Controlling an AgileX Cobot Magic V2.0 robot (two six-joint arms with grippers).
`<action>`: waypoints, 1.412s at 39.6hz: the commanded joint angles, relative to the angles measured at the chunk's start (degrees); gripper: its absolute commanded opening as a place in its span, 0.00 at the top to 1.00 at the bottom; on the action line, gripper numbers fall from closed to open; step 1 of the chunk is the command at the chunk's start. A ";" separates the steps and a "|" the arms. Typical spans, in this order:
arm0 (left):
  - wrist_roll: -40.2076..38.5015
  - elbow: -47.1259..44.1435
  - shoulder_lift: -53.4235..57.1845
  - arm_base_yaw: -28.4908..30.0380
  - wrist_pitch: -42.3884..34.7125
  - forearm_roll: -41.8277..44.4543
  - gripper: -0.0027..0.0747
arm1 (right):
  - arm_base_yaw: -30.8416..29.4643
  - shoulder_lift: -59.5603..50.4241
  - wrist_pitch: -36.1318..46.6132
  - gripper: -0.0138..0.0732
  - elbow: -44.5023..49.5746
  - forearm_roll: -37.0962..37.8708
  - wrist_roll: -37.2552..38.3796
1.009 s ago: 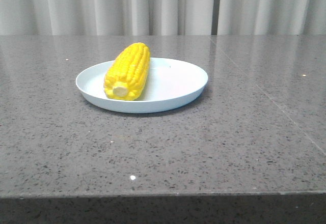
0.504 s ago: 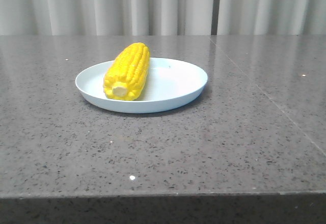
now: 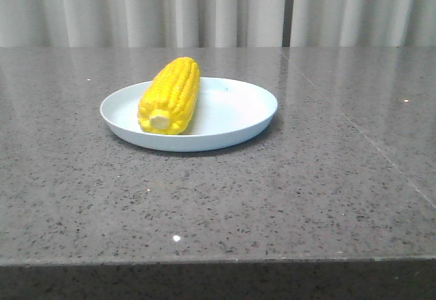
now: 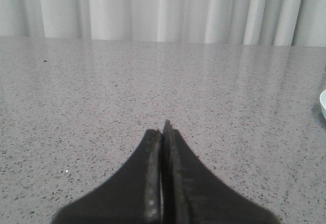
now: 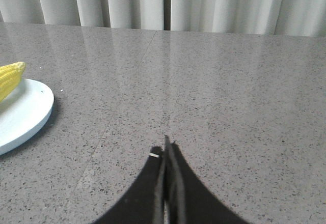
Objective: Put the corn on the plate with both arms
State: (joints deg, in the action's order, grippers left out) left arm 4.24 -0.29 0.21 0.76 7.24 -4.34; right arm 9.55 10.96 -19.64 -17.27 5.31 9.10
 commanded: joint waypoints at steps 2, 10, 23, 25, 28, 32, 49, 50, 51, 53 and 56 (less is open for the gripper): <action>0.19 -0.24 1.35 0.05 -5.01 -0.65 0.99 | -0.13 0.44 4.88 0.98 -1.63 0.95 -0.34; 0.19 -0.24 1.35 0.05 -5.01 -0.65 0.99 | -0.13 0.44 4.88 0.98 -1.63 0.95 -0.34; 0.19 -0.24 1.35 0.05 -5.01 -0.65 0.99 | -0.13 0.44 4.88 0.98 -1.63 0.95 -0.34; 0.19 -0.24 1.35 0.05 -5.01 -0.65 0.99 | -0.13 0.44 4.88 0.98 -1.63 0.95 -0.34; 0.19 -0.24 1.35 0.05 -5.01 -0.65 0.99 | -0.13 0.44 4.88 0.98 -1.63 0.95 -0.34; 0.19 -0.24 1.35 0.05 -5.01 -0.65 0.99 | -0.13 0.44 4.88 0.98 -1.63 0.95 -0.34; 0.19 -0.24 1.35 0.05 -5.01 -0.65 0.99 | -1.67 -1.53 13.11 0.98 7.27 -0.18 -2.45; 0.19 -0.24 1.35 0.05 -5.01 -0.65 0.99 | -2.28 -2.08 13.60 0.98 8.70 -0.96 -3.30; 0.19 -0.24 1.35 0.05 -5.01 -0.65 0.99 | -2.75 -2.79 13.89 0.98 9.71 -1.83 -4.54; 0.19 -0.24 1.35 0.05 -5.01 -0.65 0.99 | -3.96 -4.12 13.75 0.98 11.80 -3.24 -6.87; 0.19 -0.24 1.35 0.05 -5.01 -0.65 0.99 | -5.74 -6.04 13.42 0.98 14.66 -4.88 -9.10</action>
State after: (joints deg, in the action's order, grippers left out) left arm 4.67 -0.29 0.21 0.76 7.24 -4.47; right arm 5.57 6.14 -11.43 -3.53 2.24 3.27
